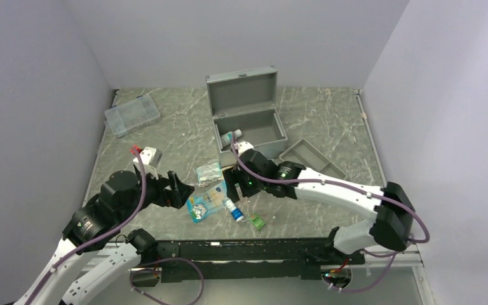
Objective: Organize the medicine kit
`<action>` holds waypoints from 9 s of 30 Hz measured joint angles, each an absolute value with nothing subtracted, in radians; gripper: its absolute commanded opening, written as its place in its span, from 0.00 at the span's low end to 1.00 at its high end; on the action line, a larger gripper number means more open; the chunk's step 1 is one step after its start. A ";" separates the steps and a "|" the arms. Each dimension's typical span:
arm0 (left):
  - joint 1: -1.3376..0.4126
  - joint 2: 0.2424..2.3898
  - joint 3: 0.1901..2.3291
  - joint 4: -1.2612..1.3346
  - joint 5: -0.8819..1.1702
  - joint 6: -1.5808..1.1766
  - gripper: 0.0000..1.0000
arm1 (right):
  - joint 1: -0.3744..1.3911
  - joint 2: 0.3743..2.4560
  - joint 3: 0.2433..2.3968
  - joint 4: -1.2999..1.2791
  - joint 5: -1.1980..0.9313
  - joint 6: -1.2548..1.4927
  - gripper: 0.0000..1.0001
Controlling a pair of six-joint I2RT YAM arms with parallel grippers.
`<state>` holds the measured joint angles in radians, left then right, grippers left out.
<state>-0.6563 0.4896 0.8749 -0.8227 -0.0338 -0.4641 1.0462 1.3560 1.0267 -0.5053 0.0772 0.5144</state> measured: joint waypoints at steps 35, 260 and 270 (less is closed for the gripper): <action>-0.656 0.314 0.754 -0.764 0.002 -0.438 0.99 | 1.017 2.192 1.709 -0.500 0.253 0.524 0.50; -0.008 1.363 0.550 -0.106 0.185 -0.648 0.32 | 1.071 2.096 1.402 -0.149 0.003 0.518 0.00; -0.006 1.259 0.453 -0.082 0.210 -0.648 0.30 | 1.038 2.117 1.436 -0.159 0.047 0.555 0.00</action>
<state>-0.0059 1.2587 0.4530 -0.0822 0.2096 -0.6483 1.0382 2.1174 1.4364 -0.1593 0.0475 0.5552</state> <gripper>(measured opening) 0.304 0.007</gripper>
